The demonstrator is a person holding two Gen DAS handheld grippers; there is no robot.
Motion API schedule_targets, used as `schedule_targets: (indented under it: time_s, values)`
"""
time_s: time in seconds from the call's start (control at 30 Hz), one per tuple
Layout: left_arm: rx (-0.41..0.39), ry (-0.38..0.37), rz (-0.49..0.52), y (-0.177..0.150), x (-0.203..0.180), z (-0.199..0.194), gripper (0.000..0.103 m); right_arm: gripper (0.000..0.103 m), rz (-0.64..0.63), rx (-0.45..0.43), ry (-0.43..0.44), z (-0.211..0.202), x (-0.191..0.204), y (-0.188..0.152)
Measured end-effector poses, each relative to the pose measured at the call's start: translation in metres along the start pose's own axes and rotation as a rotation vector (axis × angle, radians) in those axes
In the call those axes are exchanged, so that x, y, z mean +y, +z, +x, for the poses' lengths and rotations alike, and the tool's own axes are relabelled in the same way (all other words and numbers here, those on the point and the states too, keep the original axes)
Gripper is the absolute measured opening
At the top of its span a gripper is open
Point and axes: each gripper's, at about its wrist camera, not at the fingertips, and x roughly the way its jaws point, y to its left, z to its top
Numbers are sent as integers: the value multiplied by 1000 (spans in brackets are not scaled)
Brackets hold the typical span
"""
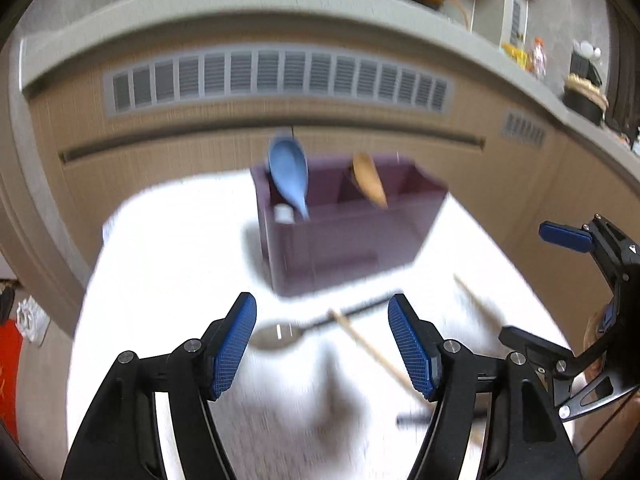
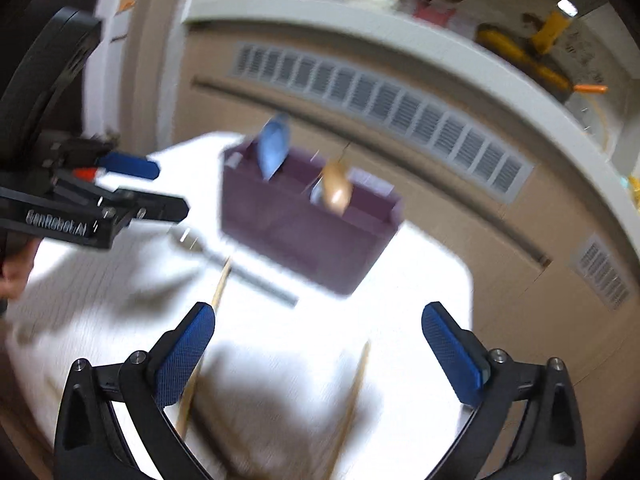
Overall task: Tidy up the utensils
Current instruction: 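Lower the right tool to a wooden chopstick and close on it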
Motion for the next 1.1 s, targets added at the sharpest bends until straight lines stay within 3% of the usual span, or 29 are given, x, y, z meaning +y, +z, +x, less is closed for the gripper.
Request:
schedule_targets:
  time_s: [0.13,0.17,0.3,0.4,0.43,0.53,0.83,0.93,1.03,1.1]
  values:
    - [82,3,-15,-27,1,3,69,100,11,85,81,-3,10,-31]
    - [93,6,-17,-33,2,3,69,92,1,101,100,-4,15,-37]
    - [122,32,-35,-47,9,4,69,40,-34,183,212,-10,33,-56]
    - [128,37,-73,-46,17,1,69,27,8,277,410,-9,43,-63]
    - [126,38,-79,-46,18,0,69,26,17,301,473,-9,48,-65]
    - [115,53,-76,-44,20,-6,69,26,-20,328,548,-13,65,-69]
    - [110,58,-72,-42,24,-16,72,26,-236,375,479,-12,102,-74]
    - [107,56,-81,-42,25,-17,72,20,-223,382,483,-5,102,-70]
    - [101,61,-86,-41,27,-19,72,6,-186,379,489,-2,97,-63]
    - [96,68,-92,-41,28,-20,72,6,-131,361,492,0,92,-57]
